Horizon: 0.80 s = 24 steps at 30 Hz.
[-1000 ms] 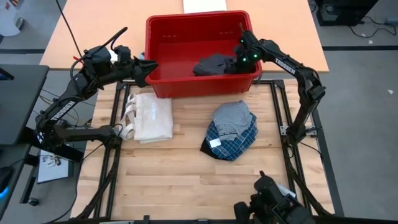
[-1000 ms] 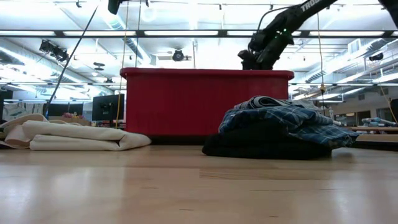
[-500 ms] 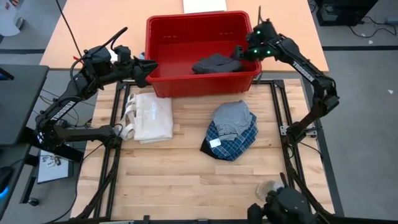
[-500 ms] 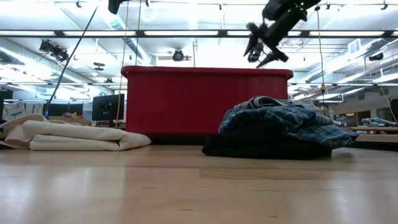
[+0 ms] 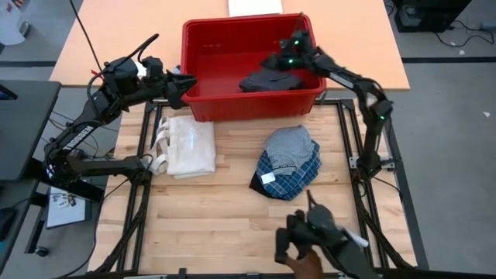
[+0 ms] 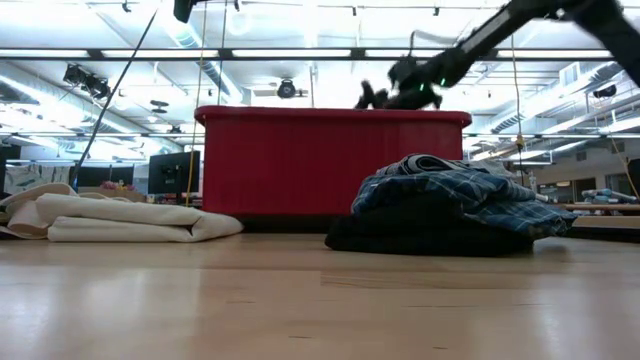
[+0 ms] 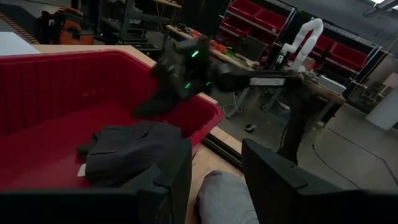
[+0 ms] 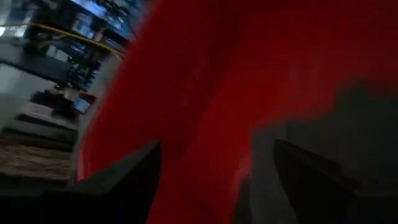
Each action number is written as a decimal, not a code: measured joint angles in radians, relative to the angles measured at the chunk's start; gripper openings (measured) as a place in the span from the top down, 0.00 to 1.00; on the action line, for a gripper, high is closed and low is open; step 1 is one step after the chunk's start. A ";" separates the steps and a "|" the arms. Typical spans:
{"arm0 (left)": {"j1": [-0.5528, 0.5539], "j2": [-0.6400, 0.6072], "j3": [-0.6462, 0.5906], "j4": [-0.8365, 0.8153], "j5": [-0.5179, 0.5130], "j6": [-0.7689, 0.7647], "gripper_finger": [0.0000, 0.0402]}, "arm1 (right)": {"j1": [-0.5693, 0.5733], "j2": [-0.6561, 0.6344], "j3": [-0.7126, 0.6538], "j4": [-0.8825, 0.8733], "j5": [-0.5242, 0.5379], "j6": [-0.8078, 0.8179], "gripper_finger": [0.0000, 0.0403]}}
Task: Fold laundry
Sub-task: Put the gray shorts into the red laundry bin
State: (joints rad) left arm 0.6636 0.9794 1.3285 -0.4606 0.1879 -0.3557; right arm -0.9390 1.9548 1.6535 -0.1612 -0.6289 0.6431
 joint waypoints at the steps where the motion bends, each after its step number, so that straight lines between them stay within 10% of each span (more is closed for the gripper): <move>1: 0.000 0.000 0.000 0.000 0.000 0.000 0.64 | 0.000 0.027 0.000 -0.025 -0.020 0.042 0.22; 10: 0.000 -0.006 0.000 -0.001 0.000 0.001 0.64 | 0.011 0.152 0.002 -0.236 0.094 -0.125 0.25; 24: 0.000 -0.008 0.000 -0.001 0.000 -0.030 0.64 | -0.004 0.343 -0.002 0.440 0.112 0.105 0.25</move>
State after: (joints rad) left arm 0.6636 0.9718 1.3285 -0.4618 0.1881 -0.3853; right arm -0.9427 2.2976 1.6517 0.2784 -0.5170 0.7476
